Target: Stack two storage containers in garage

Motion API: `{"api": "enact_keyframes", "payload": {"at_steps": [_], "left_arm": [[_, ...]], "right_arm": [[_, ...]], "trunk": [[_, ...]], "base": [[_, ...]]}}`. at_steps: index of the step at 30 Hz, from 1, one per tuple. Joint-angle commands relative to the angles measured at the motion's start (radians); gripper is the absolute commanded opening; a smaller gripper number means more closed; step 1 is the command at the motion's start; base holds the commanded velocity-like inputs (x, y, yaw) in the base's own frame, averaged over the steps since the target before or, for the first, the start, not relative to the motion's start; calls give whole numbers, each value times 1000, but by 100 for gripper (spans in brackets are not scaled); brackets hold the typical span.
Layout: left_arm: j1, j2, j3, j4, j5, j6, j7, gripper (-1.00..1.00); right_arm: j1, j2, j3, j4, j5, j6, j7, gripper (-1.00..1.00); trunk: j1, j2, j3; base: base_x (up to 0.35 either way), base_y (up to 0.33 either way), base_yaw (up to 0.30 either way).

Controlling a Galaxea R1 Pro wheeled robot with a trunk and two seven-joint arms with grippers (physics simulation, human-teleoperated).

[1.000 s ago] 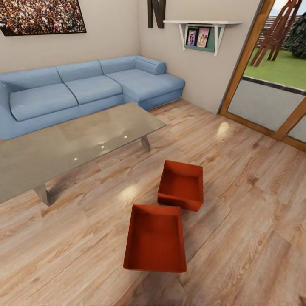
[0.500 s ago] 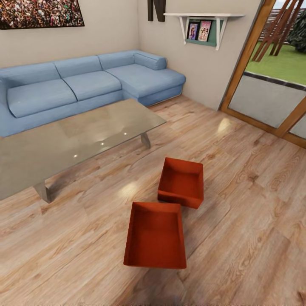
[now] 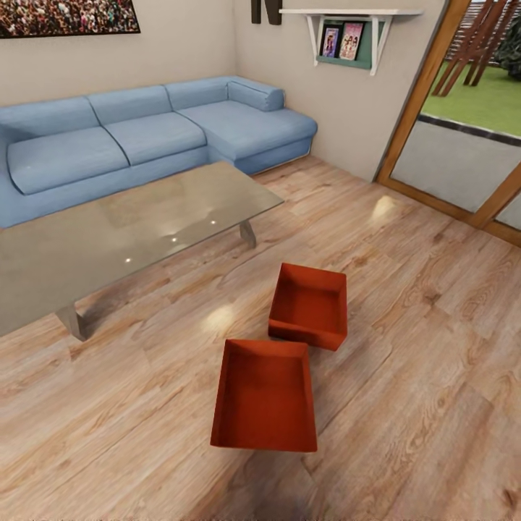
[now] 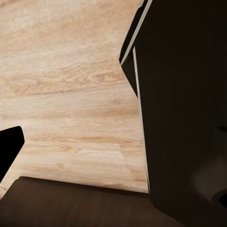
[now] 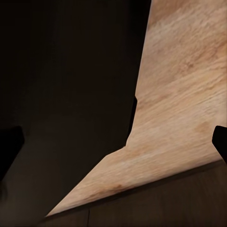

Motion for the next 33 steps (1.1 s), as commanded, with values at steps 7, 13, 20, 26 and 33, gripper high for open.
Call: {"api": "enact_keyframes", "payload": {"at_steps": [7, 13, 20, 26, 33], "left_arm": [[0, 0, 6, 0, -1, -2, 0, 100], [0, 0, 6, 0, -1, -2, 0, 100], [0, 0, 6, 0, -1, -2, 0, 100], [0, 0, 6, 0, -1, -2, 1, 100], [0, 0, 6, 0, -1, -2, 1, 100]], "right_arm": [[-1, 0, 7, 4, -9, -8, 3, 100], [-1, 0, 7, 3, -11, -6, 9, 100], [-1, 0, 6, 3, -15, -4, 14, 100], [-1, -2, 5, 3, -13, -2, 19, 100], [-1, -3, 6, 3, -12, -6, 20, 100]], "trunk": [[0, 0, -12], [0, 0, -18], [0, 0, -19], [0, 0, -19], [0, 0, -19]], "base": [[0, 0, 0], [0, 0, 0], [0, 0, 0], [0, 0, 0], [0, 0, 0]]}}
